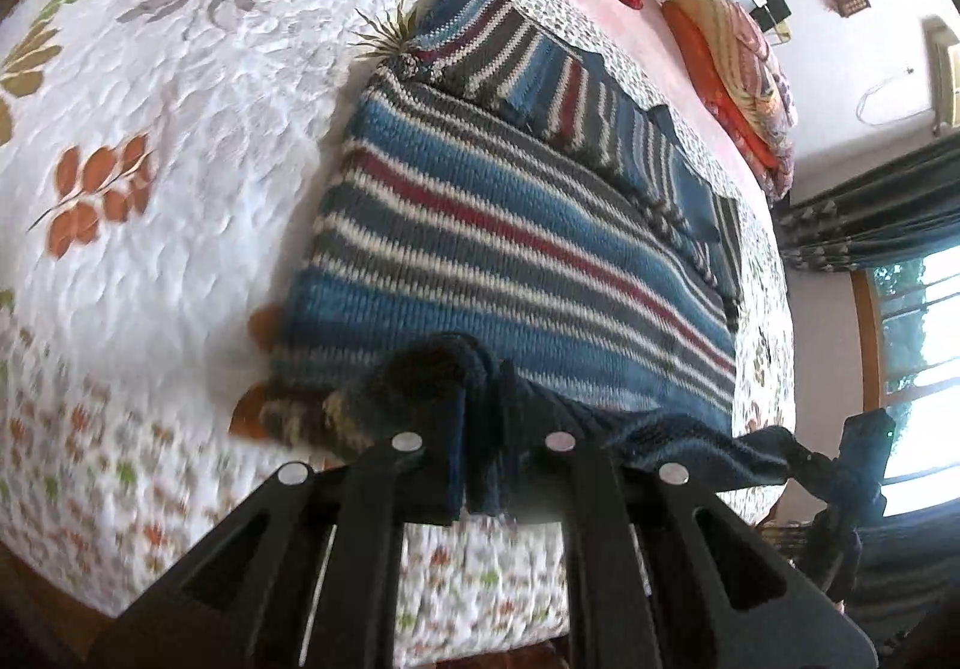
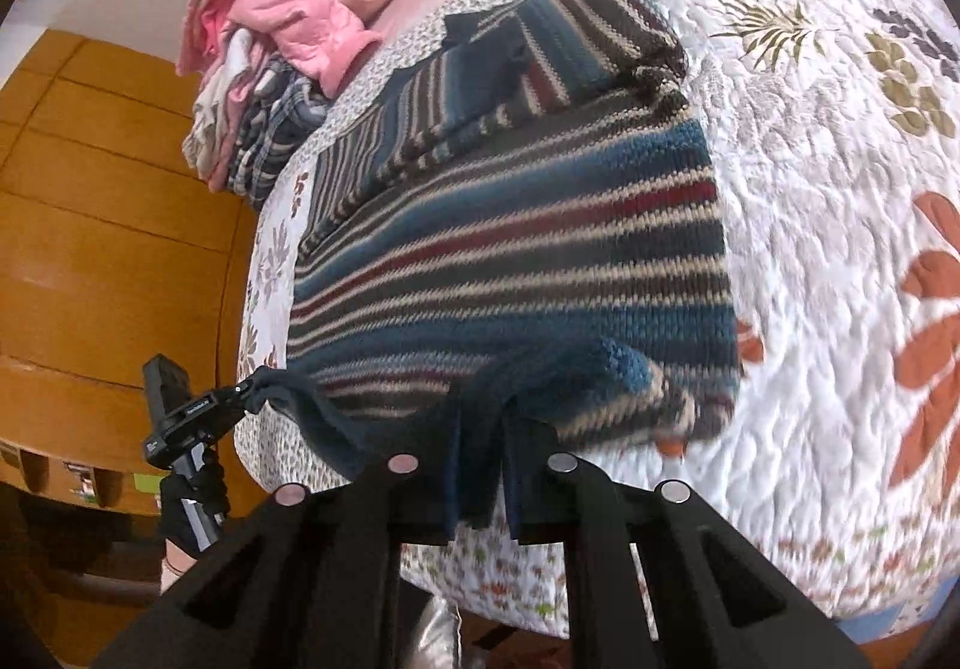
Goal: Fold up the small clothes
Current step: 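Lay the ribbed hem over the collar with both grippers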
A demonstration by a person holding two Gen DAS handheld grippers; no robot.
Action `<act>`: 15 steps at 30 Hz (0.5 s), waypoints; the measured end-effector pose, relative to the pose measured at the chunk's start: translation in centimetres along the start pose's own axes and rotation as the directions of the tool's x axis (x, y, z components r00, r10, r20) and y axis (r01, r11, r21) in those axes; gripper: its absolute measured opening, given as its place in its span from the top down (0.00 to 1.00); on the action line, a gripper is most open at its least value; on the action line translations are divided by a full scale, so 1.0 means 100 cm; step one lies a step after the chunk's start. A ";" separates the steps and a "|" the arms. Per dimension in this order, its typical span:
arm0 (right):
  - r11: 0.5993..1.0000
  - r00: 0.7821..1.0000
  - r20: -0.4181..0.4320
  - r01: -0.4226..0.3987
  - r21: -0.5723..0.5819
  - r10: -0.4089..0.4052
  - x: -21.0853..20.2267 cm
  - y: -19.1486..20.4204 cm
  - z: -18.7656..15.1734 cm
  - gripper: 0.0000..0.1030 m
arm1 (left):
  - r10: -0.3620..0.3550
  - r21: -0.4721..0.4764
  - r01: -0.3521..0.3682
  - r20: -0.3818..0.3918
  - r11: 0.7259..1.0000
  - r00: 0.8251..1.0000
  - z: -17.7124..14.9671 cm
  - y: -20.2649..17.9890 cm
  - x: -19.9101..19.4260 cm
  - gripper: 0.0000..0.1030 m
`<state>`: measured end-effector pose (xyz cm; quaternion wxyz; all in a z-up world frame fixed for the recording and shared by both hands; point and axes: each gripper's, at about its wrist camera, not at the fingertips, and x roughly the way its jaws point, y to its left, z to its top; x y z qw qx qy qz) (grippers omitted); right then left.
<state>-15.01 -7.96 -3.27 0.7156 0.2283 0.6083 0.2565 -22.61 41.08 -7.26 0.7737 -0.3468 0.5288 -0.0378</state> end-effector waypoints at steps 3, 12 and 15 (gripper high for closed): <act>1.000 1.000 -0.018 -0.003 0.029 0.004 0.012 -0.008 0.017 0.89 | 0.001 -0.012 -0.002 -0.010 1.000 1.000 0.014 0.003 0.015 0.92; 0.994 0.995 -0.090 0.041 0.105 -0.032 0.060 -0.035 0.059 0.86 | -0.011 -0.035 0.008 -0.077 0.999 0.997 0.044 0.020 0.056 0.88; 0.986 0.994 -0.112 0.024 0.164 -0.006 0.066 -0.046 0.064 0.82 | -0.076 -0.085 0.067 -0.107 0.994 0.991 0.050 0.029 0.058 0.87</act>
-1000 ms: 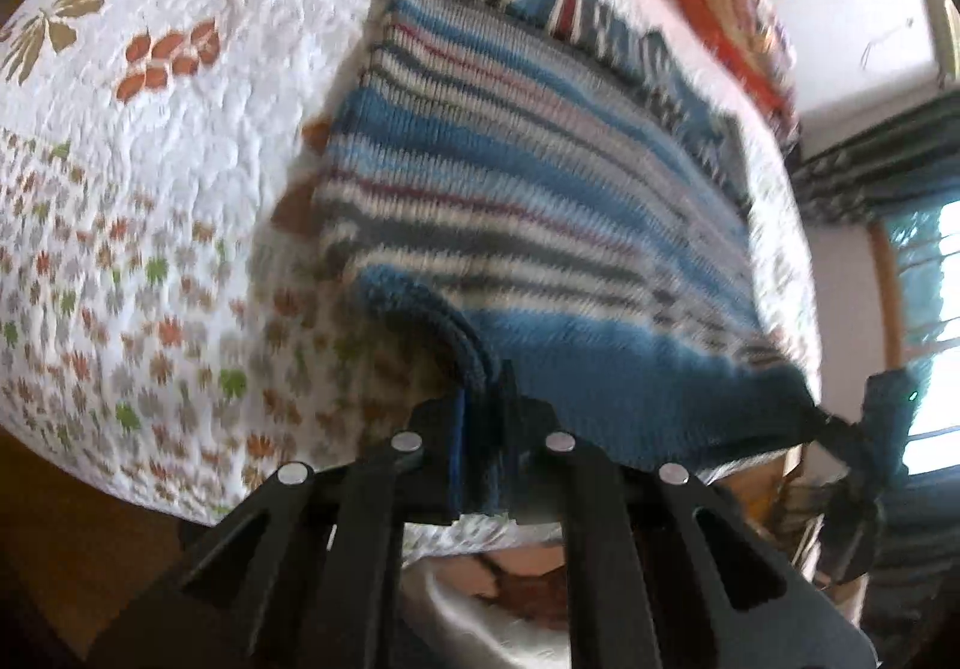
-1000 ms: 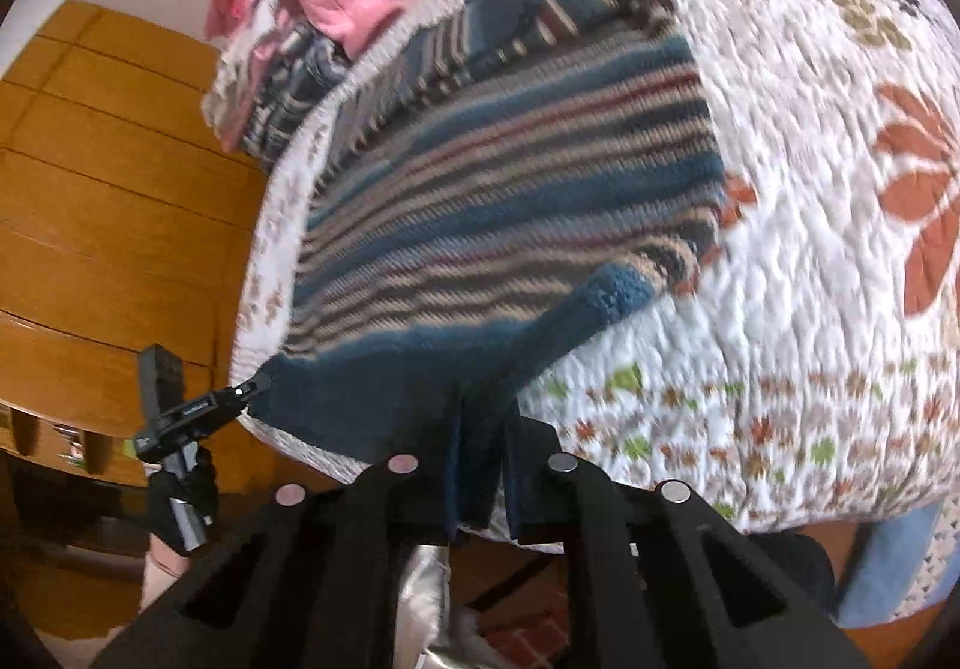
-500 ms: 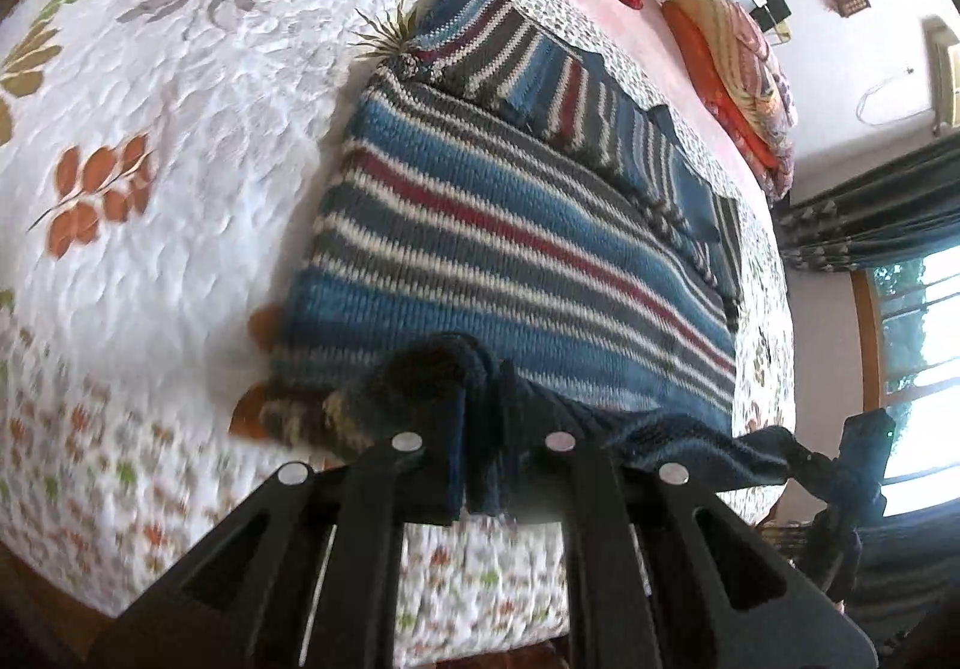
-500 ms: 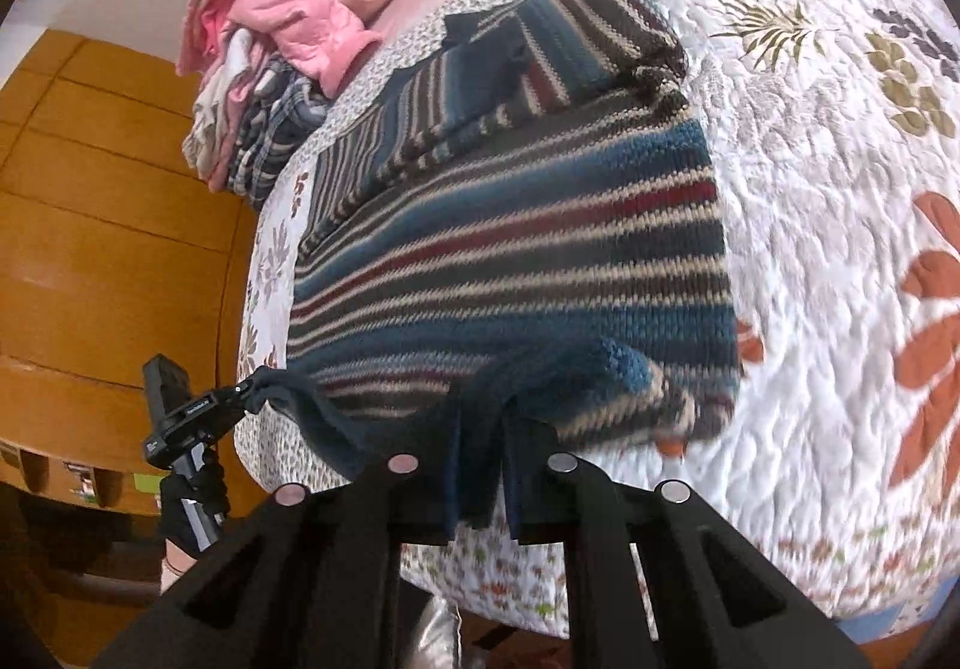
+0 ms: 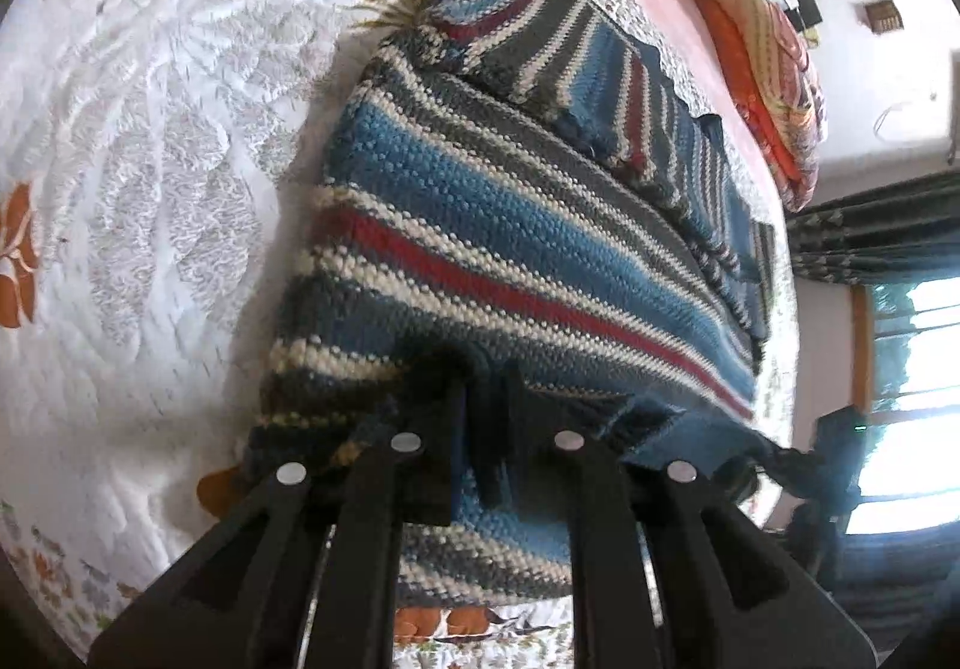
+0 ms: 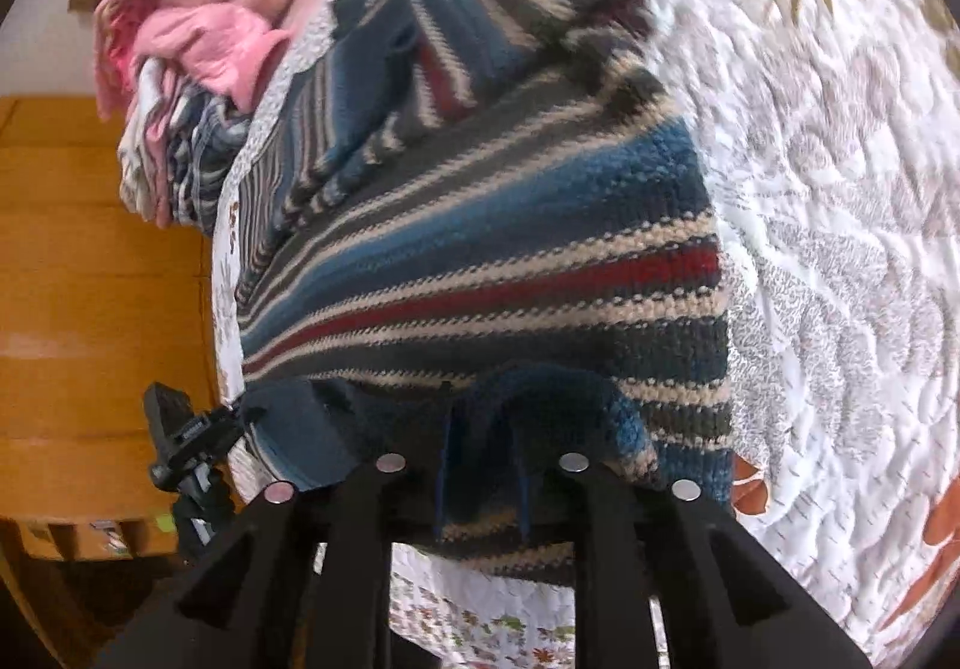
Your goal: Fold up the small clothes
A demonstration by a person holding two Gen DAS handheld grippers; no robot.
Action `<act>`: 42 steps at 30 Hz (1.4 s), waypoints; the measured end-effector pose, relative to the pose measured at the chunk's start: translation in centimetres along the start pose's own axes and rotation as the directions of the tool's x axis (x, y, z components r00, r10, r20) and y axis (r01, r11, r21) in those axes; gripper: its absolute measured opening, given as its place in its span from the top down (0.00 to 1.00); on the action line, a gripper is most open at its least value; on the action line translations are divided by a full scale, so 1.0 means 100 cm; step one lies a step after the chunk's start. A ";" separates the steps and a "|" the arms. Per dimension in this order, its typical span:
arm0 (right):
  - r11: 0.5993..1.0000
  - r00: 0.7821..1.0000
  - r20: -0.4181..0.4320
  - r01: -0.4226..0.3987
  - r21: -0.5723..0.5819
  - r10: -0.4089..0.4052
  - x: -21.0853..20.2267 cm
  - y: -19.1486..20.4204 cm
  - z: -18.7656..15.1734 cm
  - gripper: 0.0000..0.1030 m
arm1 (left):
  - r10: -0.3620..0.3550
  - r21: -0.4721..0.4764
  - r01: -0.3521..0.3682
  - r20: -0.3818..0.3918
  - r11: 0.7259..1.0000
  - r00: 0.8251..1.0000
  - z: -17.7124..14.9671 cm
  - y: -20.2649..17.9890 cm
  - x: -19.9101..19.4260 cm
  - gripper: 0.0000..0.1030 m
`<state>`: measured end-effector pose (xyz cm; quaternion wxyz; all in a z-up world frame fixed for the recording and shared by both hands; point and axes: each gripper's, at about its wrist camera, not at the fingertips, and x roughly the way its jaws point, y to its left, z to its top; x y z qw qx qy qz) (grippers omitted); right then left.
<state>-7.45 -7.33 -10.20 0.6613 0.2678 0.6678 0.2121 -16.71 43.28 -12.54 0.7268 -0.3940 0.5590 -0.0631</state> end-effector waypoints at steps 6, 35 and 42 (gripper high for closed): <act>0.999 0.998 0.051 0.033 -0.020 -0.032 -0.024 -0.007 0.001 0.44 | -0.027 0.020 0.026 0.029 0.999 0.999 -0.002 0.006 -0.035 0.54; 0.765 0.935 0.012 0.298 -0.571 -0.355 0.039 0.060 -0.003 0.57 | 0.259 0.564 -0.236 0.040 0.791 0.965 -0.006 -0.066 0.022 0.40; 0.792 0.952 0.048 0.278 -0.543 -0.301 0.016 0.056 -0.005 0.90 | 0.280 0.557 -0.285 0.096 0.780 0.955 -0.016 -0.067 0.019 0.84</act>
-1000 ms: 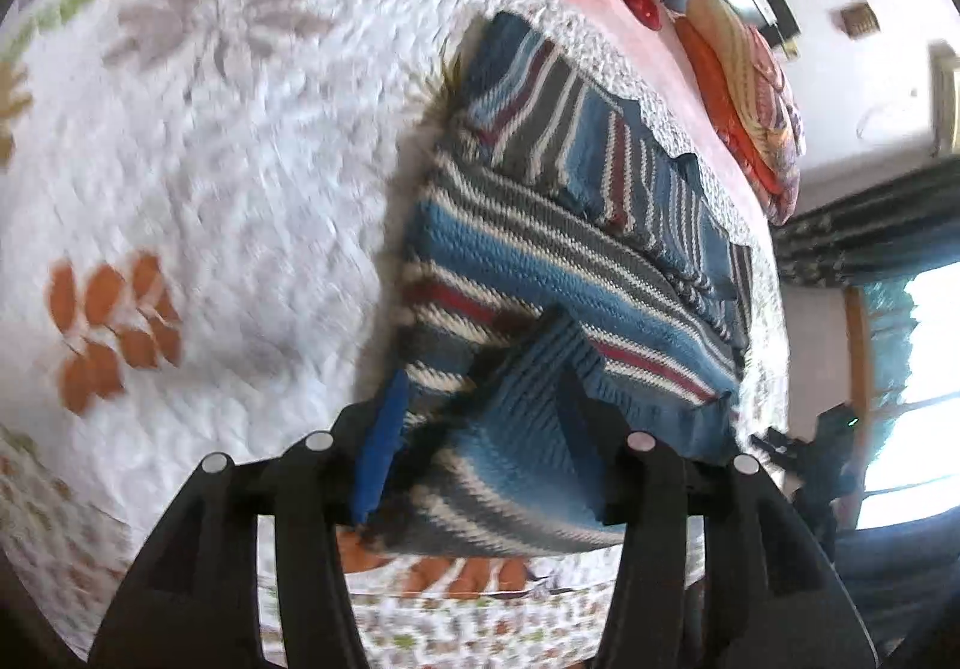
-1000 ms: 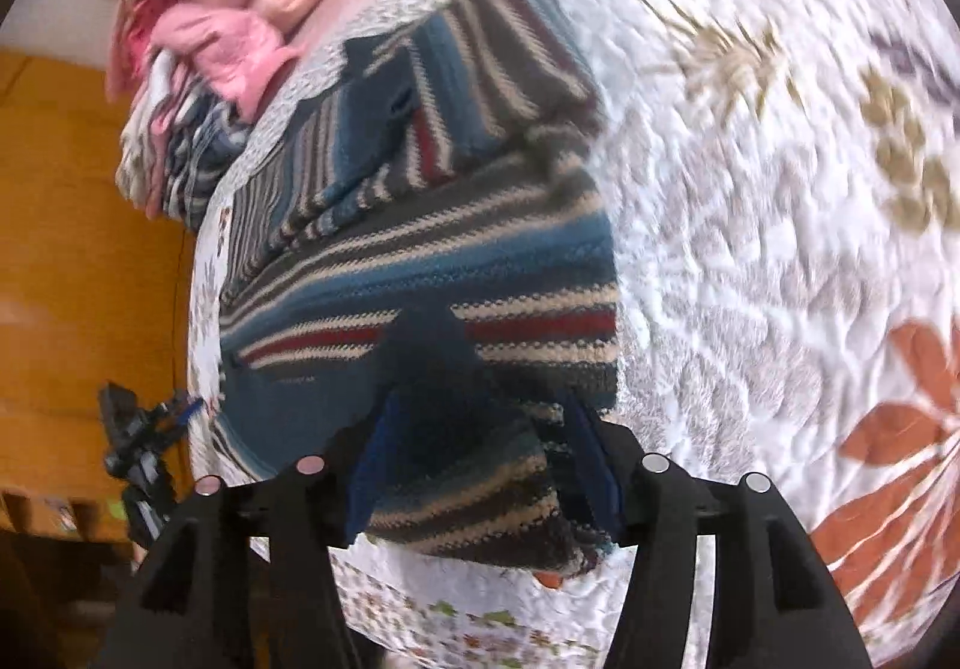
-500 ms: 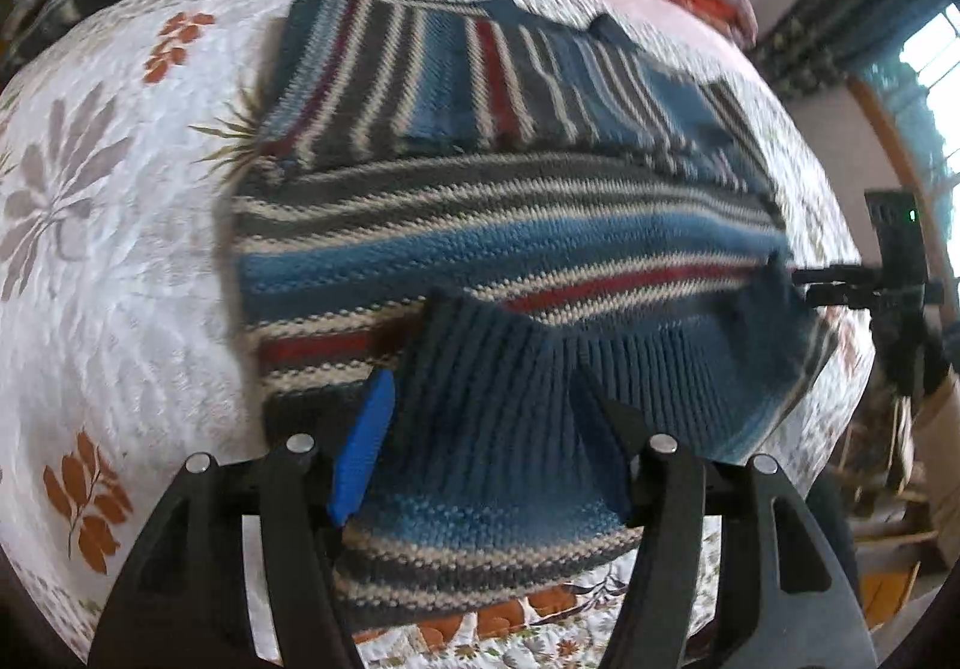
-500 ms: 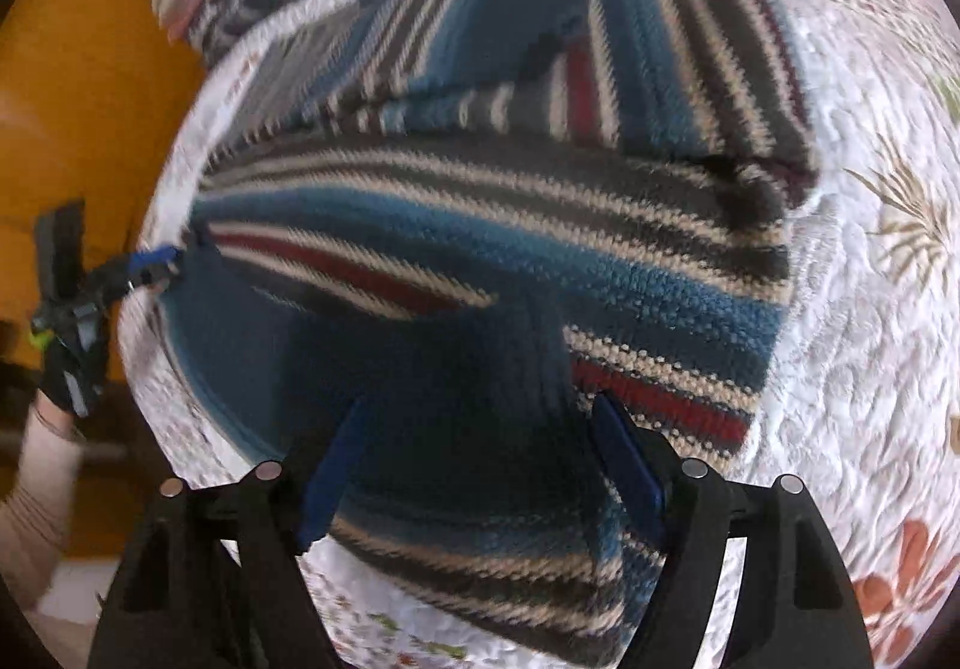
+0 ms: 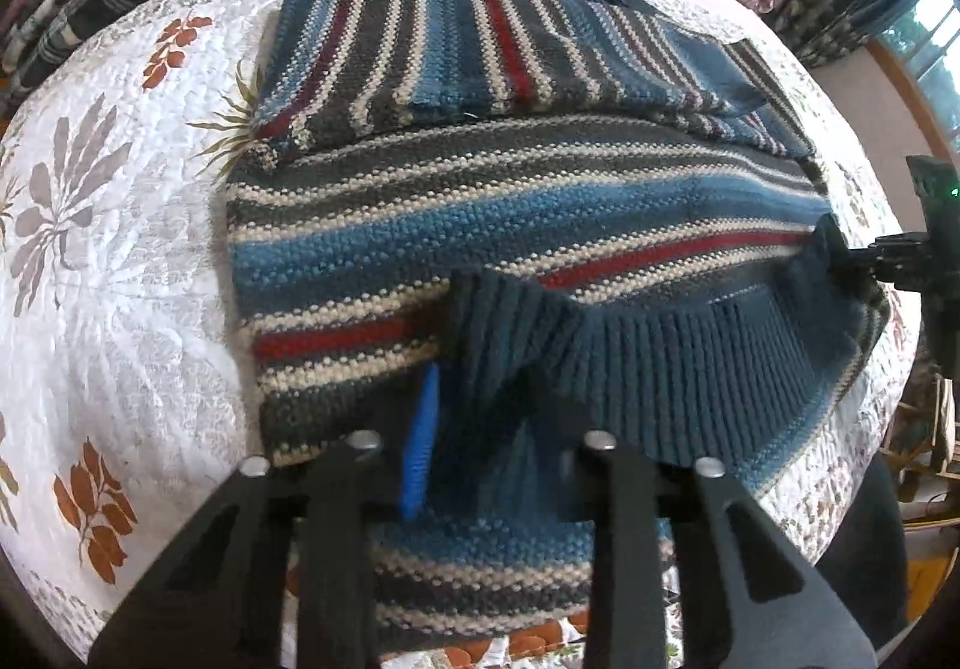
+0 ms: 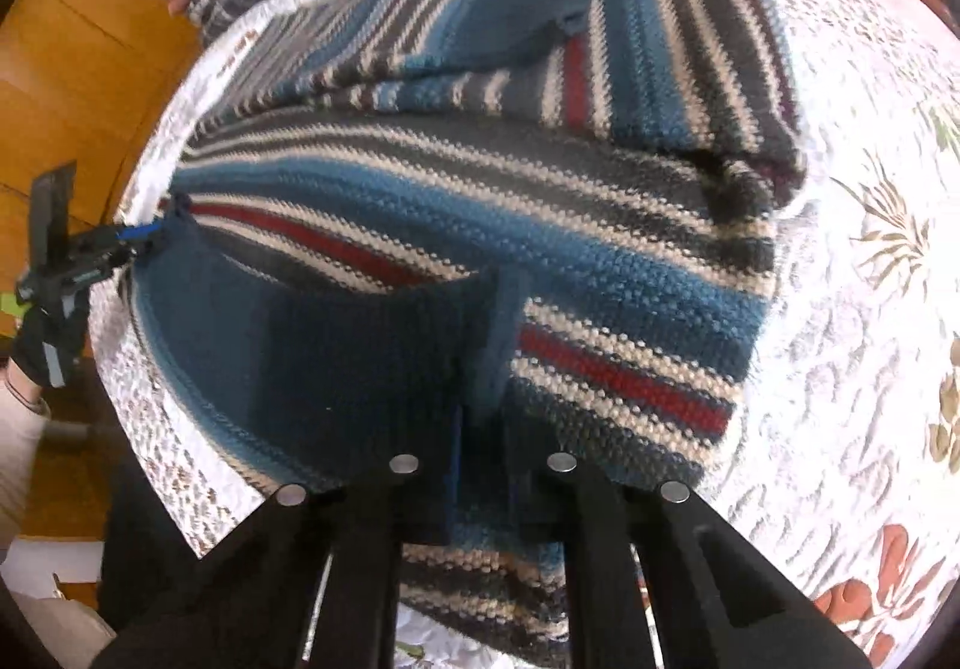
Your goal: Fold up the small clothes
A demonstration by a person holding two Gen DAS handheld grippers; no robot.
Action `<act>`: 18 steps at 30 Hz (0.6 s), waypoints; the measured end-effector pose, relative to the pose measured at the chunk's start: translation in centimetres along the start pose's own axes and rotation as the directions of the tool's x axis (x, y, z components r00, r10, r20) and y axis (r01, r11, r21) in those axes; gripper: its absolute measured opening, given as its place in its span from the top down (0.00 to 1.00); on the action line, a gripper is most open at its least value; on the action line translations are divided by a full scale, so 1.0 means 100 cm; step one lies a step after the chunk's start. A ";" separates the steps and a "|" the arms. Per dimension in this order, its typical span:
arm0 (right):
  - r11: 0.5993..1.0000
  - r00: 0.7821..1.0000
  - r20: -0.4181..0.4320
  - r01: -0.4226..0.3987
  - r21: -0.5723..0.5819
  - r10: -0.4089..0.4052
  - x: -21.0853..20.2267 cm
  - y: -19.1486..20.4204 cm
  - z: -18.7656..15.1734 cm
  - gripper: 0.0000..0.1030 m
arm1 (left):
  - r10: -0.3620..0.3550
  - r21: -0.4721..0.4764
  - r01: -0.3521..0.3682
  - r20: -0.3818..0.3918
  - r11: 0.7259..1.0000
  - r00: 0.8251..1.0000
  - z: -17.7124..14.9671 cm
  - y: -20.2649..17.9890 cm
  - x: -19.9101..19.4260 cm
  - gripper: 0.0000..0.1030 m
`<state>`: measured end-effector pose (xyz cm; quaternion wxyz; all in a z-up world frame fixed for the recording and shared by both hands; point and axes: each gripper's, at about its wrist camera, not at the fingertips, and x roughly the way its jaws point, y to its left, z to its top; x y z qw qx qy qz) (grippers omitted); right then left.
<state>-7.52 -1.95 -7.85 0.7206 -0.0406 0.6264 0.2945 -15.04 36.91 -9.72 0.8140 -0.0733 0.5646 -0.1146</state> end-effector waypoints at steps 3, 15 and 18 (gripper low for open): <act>1.000 0.999 0.028 -0.031 -0.003 0.031 -0.012 0.002 -0.008 0.90 | 0.002 0.016 -0.002 0.021 1.000 1.000 -0.007 -0.008 -0.010 0.92; 0.997 0.980 0.181 -0.080 -0.003 0.079 -0.089 0.011 -0.011 0.91 | 0.024 -0.011 -0.022 0.226 1.000 0.974 0.006 -0.023 -0.079 0.95; 0.997 0.971 0.226 -0.083 -0.004 0.082 -0.110 0.011 0.003 0.91 | 0.037 -0.010 -0.036 0.279 0.999 0.960 0.027 -0.028 -0.094 0.95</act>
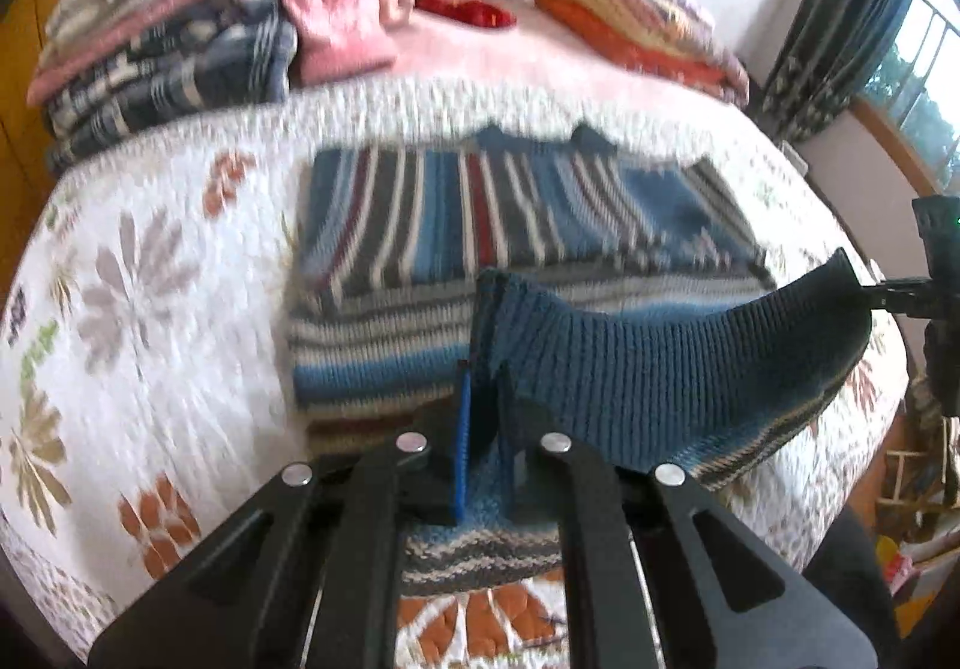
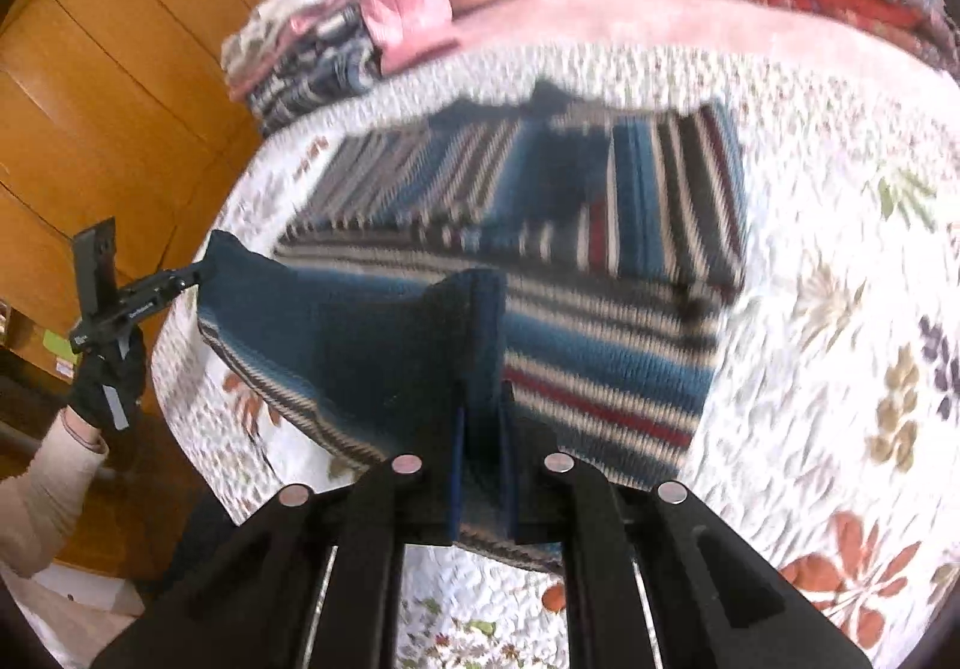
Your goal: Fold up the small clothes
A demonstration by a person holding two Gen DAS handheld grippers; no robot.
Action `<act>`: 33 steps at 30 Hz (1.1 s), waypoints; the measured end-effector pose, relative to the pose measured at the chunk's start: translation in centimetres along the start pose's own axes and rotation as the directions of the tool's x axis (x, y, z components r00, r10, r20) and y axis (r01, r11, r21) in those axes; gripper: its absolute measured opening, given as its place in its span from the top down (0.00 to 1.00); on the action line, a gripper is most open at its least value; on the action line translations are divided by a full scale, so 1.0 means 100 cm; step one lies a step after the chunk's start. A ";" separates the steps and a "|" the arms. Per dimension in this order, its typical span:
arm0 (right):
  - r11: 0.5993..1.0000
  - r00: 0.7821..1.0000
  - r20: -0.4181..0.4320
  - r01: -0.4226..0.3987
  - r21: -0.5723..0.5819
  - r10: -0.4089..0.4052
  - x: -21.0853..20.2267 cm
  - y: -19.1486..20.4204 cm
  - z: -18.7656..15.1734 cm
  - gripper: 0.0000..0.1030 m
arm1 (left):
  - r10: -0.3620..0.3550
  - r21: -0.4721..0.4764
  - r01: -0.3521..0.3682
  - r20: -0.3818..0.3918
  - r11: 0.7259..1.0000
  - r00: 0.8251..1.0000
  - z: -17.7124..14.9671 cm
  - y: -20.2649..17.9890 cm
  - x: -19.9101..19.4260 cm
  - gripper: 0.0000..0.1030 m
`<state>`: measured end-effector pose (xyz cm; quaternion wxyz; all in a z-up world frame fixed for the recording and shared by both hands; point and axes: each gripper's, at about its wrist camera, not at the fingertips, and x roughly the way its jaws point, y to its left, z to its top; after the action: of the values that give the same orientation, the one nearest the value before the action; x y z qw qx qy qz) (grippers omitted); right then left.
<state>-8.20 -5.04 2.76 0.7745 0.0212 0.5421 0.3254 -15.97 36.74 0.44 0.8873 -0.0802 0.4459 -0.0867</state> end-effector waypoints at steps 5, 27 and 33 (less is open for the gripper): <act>0.999 0.998 0.053 0.034 0.012 -0.035 -0.007 0.000 0.038 0.91 | 0.011 -0.047 -0.008 0.077 0.999 0.997 0.046 0.003 0.005 0.95; 0.953 0.975 0.013 0.214 0.214 -0.222 0.132 -0.099 0.201 0.91 | 0.188 -0.117 -0.191 -0.033 0.975 0.982 0.161 0.054 0.192 0.95; 0.938 0.969 -0.053 0.247 0.245 -0.241 0.166 -0.123 0.199 0.91 | 0.198 -0.122 -0.207 -0.087 0.971 0.976 0.152 0.065 0.222 0.93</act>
<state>18.00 0.35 -7.52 0.7938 0.0477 0.5859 0.1562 9.82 39.03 -9.31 0.8672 -0.0889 0.4890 0.0307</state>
